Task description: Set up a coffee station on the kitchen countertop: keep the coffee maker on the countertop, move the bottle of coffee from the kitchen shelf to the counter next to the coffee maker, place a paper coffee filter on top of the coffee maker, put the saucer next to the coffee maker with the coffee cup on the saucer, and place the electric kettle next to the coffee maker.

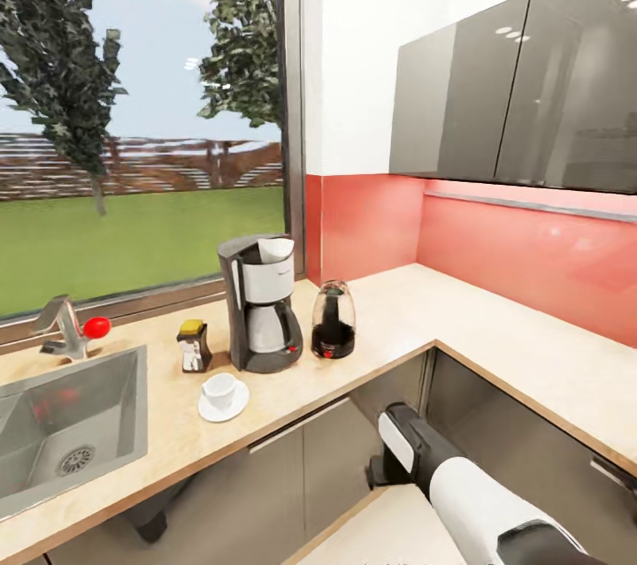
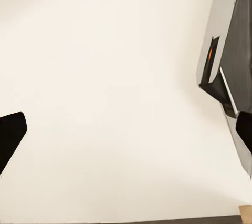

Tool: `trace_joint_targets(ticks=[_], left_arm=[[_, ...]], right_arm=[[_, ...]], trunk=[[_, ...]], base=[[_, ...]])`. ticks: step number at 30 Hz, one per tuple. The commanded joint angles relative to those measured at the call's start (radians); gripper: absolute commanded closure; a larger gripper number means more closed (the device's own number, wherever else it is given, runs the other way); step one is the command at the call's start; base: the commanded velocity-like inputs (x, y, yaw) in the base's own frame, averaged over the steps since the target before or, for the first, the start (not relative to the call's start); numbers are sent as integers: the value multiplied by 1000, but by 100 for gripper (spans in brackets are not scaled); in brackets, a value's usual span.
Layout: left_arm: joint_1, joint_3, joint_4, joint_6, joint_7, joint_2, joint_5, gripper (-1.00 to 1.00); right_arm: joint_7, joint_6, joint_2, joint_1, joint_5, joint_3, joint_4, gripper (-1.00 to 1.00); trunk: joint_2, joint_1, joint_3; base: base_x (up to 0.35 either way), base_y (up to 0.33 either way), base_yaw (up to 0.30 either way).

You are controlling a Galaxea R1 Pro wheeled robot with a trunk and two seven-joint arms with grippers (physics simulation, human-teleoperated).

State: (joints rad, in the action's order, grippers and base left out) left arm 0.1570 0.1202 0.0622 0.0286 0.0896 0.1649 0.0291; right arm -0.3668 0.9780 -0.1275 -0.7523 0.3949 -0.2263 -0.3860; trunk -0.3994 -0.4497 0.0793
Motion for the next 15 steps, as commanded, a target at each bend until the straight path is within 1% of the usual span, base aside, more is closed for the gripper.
trace_joint_targets(ticks=[1,3,5,6,7,8,10,12,14,15], left_arm=[[1,7,2,2,1,-4,3,-100],[1,7,2,5,1,-7,3,-100],[1,7,2,9,1,-10,3,-100],[1,7,4,10,1,-10,3,-100],[1,7,5,10,1,-11,3,-100],[1,7,9,11,1,-12,3,-100],[1,7,17,12,1,-15,3,-100],[1,7,26,13,1,-20,3,-100],[1,7,34,25,1,-22,3,-100],[1,7,36,32,0,-22,3,-100]], right_arm=[[-7,-28,0,-1,-10,-11,46,-100],[-6,-112,0,0,-61,-17,141,-100],[-4,-232,0,2,-108,-18,236,-100],[-4,-301,0,4,-125,-19,278,-100],[-4,-338,0,5,-133,-19,295,-100],[-2,-409,0,16,-146,-19,320,-100],[16,-540,1,69,-169,-19,345,-100],[73,-638,3,136,-207,-20,355,-100],[149,-699,13,197,-266,-20,359,-100],[168,-708,18,212,-281,-20,359,-100]], trunk=[[-1,0,0],[-1,0,0],[-1,0,0],[-1,0,0],[-1,0,0],[-1,0,0],[-1,0,0],[-1,0,0],[-1,0,0],[-1,0,0]], base=[[-1,-1,-257],[0,0,-258],[0,0,-258],[0,0,-259],[0,0,-259],[0,0,-259],[0,0,-259],[0,0,-259],[0,0,-259],[0,0,-259]])
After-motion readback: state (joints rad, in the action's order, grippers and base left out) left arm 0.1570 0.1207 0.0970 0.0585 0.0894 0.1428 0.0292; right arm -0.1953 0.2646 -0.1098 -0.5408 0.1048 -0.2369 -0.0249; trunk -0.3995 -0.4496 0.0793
